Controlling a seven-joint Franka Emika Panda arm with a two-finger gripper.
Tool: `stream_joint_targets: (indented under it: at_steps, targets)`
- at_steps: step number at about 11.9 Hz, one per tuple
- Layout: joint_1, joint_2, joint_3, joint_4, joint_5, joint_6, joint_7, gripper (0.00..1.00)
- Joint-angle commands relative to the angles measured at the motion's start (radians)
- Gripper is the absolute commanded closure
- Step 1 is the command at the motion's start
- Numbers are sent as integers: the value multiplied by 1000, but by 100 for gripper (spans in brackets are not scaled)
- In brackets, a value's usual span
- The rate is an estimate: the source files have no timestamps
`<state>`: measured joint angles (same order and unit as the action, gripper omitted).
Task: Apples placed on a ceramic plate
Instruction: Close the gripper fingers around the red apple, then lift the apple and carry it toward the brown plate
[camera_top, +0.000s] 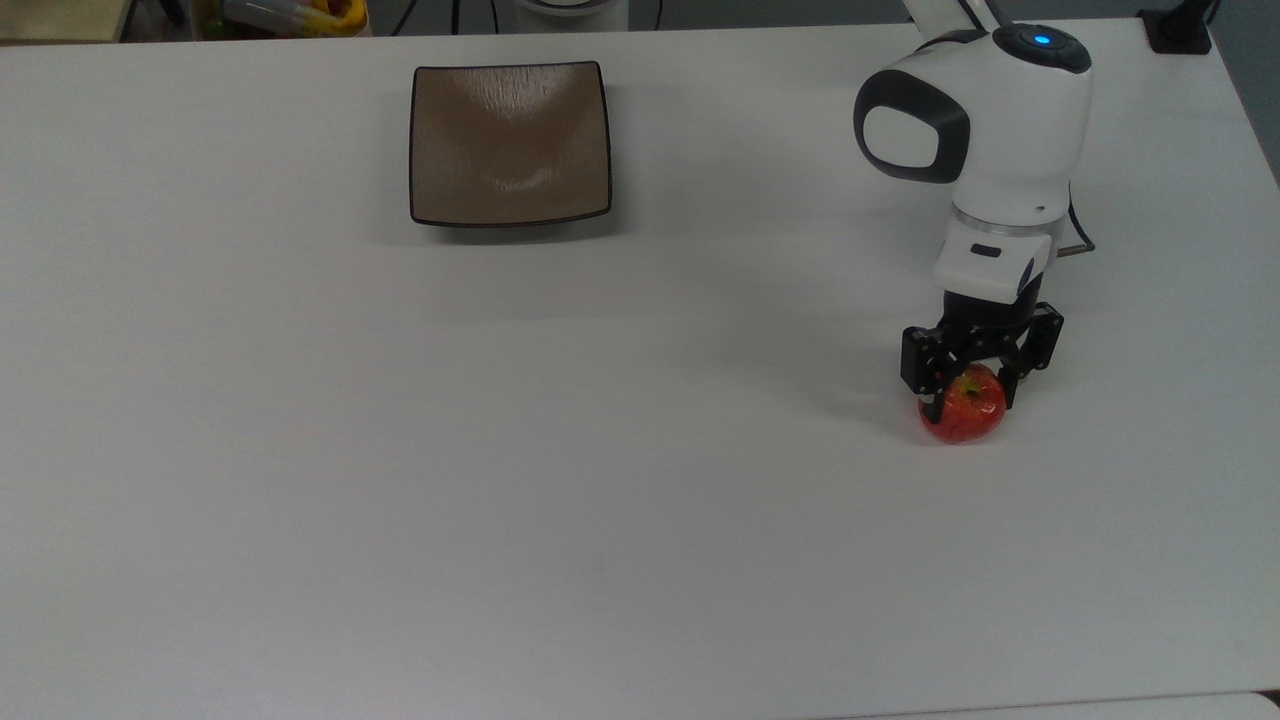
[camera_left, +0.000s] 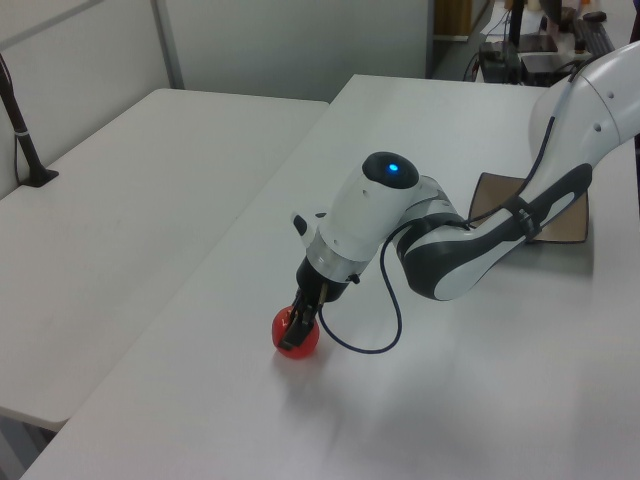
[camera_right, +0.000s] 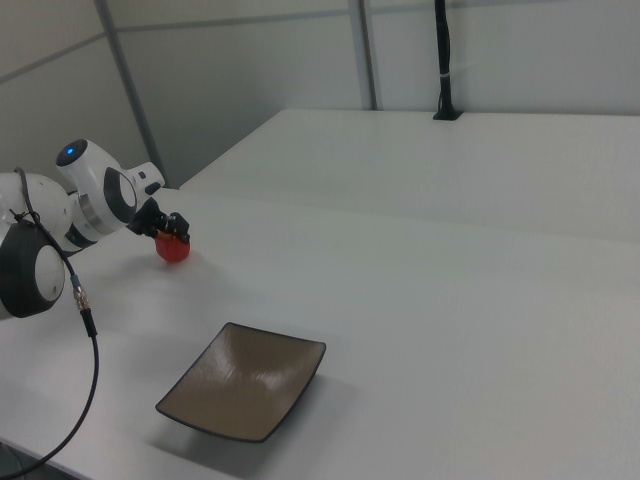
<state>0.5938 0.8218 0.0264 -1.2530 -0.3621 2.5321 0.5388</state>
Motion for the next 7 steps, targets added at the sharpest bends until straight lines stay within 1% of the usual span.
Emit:
stream_joint_targets:
  at_steps: [1, 2, 5, 7]
  targets:
    - [-6, -56, 10, -37, -17, -6, 29, 86]
    - [-18, -97, 12, -51, -3, -13, 30, 86]
    - [-43, -222, 26, -94, 9, -91, 30, 86]
    - [-80, -336, 50, -149, 52, -139, 27, 86]
